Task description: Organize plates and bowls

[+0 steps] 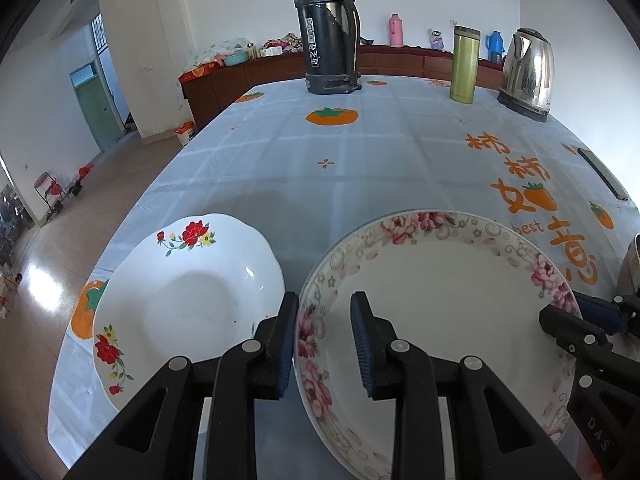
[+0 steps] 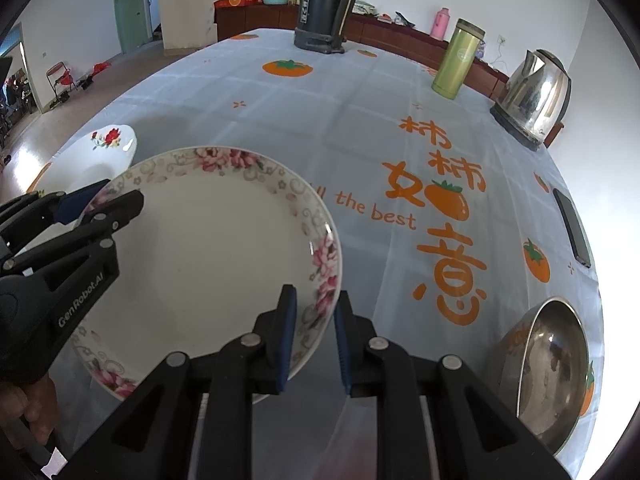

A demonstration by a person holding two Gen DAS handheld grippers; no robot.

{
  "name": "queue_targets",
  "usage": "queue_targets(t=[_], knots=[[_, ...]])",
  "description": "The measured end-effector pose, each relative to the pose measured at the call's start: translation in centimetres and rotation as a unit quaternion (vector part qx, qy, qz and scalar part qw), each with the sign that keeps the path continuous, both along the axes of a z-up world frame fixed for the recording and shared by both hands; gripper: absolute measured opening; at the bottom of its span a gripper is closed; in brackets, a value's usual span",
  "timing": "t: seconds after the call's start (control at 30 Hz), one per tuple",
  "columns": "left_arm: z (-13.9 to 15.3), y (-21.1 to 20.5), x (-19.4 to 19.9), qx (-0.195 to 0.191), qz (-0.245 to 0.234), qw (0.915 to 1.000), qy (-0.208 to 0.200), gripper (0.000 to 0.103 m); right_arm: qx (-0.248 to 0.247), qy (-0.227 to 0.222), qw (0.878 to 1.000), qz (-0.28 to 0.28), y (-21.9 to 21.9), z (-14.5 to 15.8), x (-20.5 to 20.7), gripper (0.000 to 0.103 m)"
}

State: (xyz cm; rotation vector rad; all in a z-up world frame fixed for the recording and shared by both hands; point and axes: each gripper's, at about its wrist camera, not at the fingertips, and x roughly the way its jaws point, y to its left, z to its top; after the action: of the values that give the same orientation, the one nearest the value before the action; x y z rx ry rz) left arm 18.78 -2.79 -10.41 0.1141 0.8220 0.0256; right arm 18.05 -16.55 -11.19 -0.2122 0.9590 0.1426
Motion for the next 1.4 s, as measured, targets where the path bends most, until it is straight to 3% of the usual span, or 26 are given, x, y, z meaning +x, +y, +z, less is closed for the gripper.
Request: queue_targets(t=[0.13,0.43,1.07,1.17,1.23,1.4], knots=[[-0.2,-0.6,-0.1,0.02,0.0,0.9998,-0.004,0.029,-0.015,-0.003,1.0,0.003,0.5,0.0,0.0,0.019],[-0.2,-0.3,0.0,0.016,0.001,0.9999,-0.005,0.029,-0.025,-0.001,1.0,0.006,0.4,-0.2,0.1,0.019],[0.8,0.5,-0.7,-0.014,0.001,0.9998,-0.012,0.029,-0.06,0.004,0.998,0.018,1.4,-0.5,0.2,0.022],[0.9,0.8,-0.7,-0.022,0.005,0.9997,-0.008,0.03,-0.076,0.008,0.997,0.031,2.0,-0.6,-0.1,0.028],[0.9,1.0,-0.7,-0.025,0.01,0.9996,-0.006,0.033,-0.076,0.01,0.996,0.037,2.2,-0.7,-0.3,0.037],[1.3,2.3,-1.5,-0.04,0.027,0.9988,-0.013,0.049,-0.069,0.01,0.997,0.042,2.2,-0.7,-0.8,0.039]])
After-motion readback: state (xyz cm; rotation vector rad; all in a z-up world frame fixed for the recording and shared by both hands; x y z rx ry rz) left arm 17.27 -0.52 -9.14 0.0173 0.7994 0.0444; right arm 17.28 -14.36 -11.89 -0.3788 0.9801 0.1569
